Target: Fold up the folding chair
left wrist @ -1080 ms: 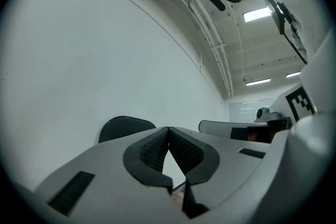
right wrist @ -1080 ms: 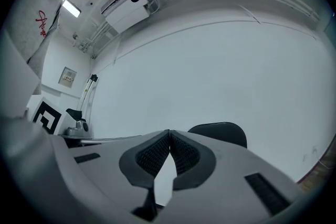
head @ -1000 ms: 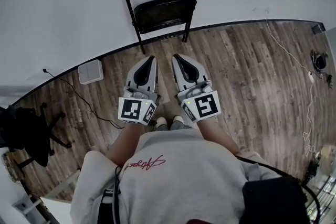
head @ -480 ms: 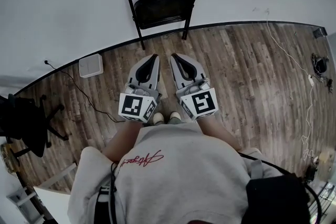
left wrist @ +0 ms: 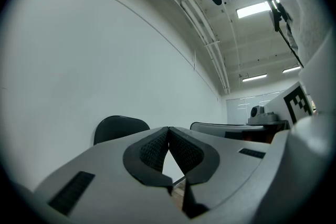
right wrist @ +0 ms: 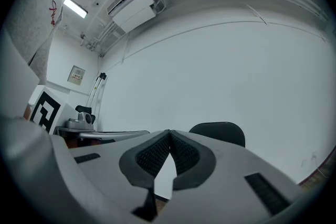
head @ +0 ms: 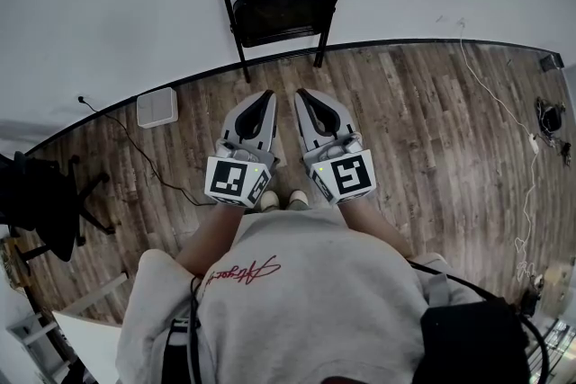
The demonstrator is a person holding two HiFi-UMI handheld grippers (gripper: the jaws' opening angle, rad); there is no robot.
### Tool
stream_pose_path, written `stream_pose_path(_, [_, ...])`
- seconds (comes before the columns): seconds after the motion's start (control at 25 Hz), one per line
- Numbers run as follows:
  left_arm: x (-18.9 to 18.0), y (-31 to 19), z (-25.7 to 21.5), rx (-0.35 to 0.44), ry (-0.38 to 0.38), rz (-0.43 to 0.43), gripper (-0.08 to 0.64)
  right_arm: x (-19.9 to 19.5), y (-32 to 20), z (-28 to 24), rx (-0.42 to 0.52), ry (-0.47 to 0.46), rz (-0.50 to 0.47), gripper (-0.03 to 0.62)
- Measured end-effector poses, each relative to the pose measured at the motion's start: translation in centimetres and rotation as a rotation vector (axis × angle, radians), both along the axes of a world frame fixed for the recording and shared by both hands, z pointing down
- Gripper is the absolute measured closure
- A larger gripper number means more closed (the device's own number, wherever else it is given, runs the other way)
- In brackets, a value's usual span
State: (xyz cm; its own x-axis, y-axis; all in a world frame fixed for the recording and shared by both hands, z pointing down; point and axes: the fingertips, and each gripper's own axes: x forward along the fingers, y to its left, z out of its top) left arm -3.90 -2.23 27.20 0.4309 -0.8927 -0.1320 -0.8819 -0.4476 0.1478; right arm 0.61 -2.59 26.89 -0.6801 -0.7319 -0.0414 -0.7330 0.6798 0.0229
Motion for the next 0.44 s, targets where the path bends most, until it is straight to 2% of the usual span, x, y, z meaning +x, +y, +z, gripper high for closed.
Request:
stream_pose_path(0.28, [0.7,0.0,0.2,0.001,-0.003,0.004,0.543,0.8,0.1,-0.1,0.001,-0.020,0.006,0.575])
stream_pose_path(0.44, [1.1,0.1,0.1,-0.001,-0.005,0.004,0.543,1.0,0.2,-0.1,0.013,0.009,-0.003,0.575])
